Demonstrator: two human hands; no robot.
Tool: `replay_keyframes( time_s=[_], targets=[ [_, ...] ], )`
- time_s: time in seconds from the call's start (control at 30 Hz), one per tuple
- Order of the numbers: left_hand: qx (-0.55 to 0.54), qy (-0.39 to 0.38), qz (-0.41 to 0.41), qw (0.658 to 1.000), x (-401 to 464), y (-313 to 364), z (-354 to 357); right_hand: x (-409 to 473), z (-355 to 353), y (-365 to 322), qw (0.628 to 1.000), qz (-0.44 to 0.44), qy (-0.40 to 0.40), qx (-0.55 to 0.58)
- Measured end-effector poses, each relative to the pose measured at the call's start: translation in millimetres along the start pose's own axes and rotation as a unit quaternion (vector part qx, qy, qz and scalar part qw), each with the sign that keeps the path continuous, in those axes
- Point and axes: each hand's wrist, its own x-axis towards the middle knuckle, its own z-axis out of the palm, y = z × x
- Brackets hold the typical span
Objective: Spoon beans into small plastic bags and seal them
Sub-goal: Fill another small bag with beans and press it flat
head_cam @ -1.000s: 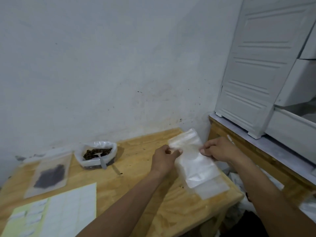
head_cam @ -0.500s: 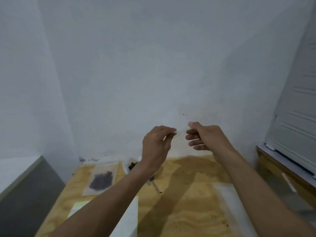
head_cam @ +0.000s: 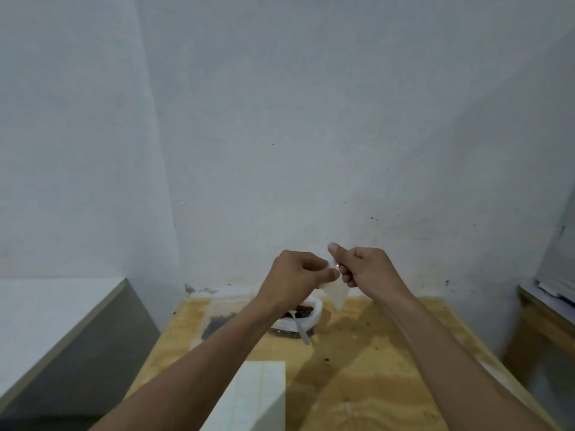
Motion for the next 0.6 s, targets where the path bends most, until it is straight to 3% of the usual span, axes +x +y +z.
replay_keyframes(
  time_s=[0.07,0.13,0.37,0.6],
  targets=[
    [-0.118,-0.022,-0.053,0.991,1,1,-1,-1,-3,3,1.000,-0.014,-0.019,-0.007],
    [-0.139,-0.028,-0.058,0.988,3,1,1,-3,-8,5,0.999,-0.019,-0.037,-0.009],
    [0.005,0.064,0.008,0.998,-1,-2,20,-6,-18,14,0.996,-0.003,-0.084,0.001],
    [0.044,0.175,0.018,0.983,7,-13,21,-10,-3,15,0.993,0.029,-0.098,-0.062]
  ],
)
